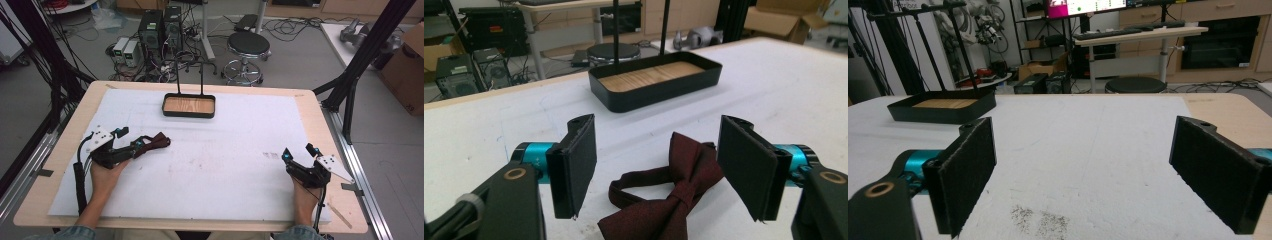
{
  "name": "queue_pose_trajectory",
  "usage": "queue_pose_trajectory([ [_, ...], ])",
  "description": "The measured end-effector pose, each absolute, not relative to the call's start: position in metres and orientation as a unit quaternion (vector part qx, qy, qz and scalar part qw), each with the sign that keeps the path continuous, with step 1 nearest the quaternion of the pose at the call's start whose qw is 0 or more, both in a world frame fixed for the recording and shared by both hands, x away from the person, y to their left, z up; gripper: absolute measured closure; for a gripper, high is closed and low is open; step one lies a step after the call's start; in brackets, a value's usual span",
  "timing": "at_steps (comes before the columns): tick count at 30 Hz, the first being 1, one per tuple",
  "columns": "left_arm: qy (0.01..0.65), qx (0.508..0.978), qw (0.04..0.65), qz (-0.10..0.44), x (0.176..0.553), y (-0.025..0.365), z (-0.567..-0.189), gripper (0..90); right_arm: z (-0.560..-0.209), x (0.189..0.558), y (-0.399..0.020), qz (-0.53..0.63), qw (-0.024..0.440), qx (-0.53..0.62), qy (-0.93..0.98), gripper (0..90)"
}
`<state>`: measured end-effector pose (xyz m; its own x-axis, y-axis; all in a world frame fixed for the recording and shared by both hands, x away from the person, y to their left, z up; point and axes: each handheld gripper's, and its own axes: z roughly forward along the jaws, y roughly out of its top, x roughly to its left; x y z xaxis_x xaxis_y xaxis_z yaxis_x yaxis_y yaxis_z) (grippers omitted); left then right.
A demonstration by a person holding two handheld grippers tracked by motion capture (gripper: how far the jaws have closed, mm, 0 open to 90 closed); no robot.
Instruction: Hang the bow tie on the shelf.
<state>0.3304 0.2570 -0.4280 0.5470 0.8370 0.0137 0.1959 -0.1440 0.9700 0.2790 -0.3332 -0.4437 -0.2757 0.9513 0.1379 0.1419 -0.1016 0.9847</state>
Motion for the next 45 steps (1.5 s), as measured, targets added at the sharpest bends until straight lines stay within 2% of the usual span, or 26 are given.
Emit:
queue_pose_trajectory([
  [1,0.364,0.709,0.531,0.289,0.332,0.253,-0.429,37.8,-0.444,0.279,-0.333,0.563,0.359,0.481,0.567,10.6],
  [7,0.363,0.741,0.505,0.255,0.343,0.246,-0.433,38.5,-0.444,0.279,-0.334,0.564,0.358,0.482,0.567,10.6],
  [12,0.363,0.758,0.487,0.236,0.352,0.242,-0.437,42.5,-0.444,0.279,-0.333,0.563,0.357,0.482,0.568,10.6],
  [13,0.357,0.764,0.483,0.236,0.353,0.240,-0.439,47.1,-0.444,0.279,-0.334,0.561,0.358,0.483,0.569,10.6],
  [17,0.346,0.774,0.474,0.240,0.353,0.237,-0.439,54.9,-0.444,0.279,-0.333,0.560,0.358,0.483,0.569,10.6],
  [26,0.332,0.797,0.434,0.256,0.353,0.227,-0.443,58.4,-0.444,0.280,-0.333,0.560,0.358,0.483,0.570,10.6],
  [30,0.334,0.820,0.403,0.230,0.359,0.224,-0.444,58.5,-0.444,0.280,-0.333,0.560,0.357,0.483,0.570,10.6],
  [33,0.341,0.823,0.396,0.223,0.361,0.223,-0.444,59.9,-0.444,0.280,-0.333,0.561,0.355,0.484,0.570,10.6],
  [39,0.339,0.823,0.400,0.218,0.361,0.225,-0.444,74.0,-0.444,0.280,-0.334,0.561,0.353,0.485,0.570,10.6],
  [45,0.338,0.818,0.412,0.215,0.359,0.227,-0.441,75.8,-0.444,0.280,-0.334,0.563,0.351,0.487,0.568,10.6],
])
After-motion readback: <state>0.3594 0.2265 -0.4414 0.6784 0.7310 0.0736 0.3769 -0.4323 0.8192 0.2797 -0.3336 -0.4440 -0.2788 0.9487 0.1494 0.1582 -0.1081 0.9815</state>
